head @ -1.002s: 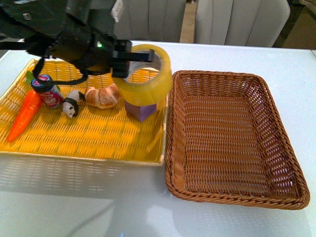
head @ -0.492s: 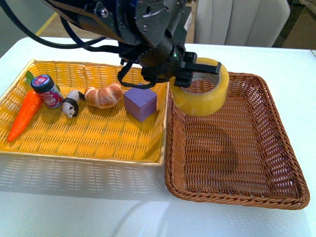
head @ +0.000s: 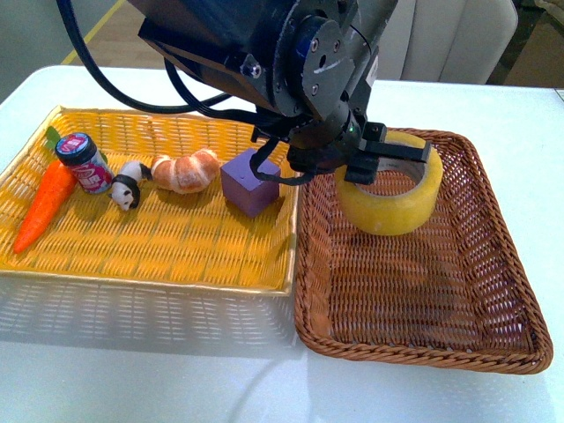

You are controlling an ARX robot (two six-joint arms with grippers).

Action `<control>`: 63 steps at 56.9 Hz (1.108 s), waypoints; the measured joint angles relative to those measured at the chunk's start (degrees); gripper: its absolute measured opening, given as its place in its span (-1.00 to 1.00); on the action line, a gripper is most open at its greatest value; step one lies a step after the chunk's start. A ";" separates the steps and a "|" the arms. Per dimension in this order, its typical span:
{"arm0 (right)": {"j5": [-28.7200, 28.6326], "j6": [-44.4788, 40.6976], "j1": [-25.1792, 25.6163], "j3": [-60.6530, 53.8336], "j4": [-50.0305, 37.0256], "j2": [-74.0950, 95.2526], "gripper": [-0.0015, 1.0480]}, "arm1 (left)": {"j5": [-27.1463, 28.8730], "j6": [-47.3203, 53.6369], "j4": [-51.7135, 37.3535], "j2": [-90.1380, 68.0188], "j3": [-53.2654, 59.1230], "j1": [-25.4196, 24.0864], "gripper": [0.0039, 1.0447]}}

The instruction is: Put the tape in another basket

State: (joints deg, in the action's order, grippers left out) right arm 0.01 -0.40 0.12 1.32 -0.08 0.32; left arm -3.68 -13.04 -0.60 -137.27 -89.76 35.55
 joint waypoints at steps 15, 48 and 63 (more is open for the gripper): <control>0.00 0.00 0.00 0.00 0.00 0.00 0.83 | -0.81 -0.57 0.00 -0.31 0.00 0.81 -0.59; 0.00 0.00 0.00 0.00 0.00 0.00 0.83 | -0.11 -1.64 -13.22 10.19 16.02 -1.75 0.83; 0.00 0.00 0.00 0.00 0.00 0.00 0.83 | 0.33 -2.67 -24.83 28.20 35.08 -8.37 0.83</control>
State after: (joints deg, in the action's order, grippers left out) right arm 0.01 -0.40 0.12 1.32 -0.08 0.32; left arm -3.36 -15.70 -25.43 -109.08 -54.68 27.18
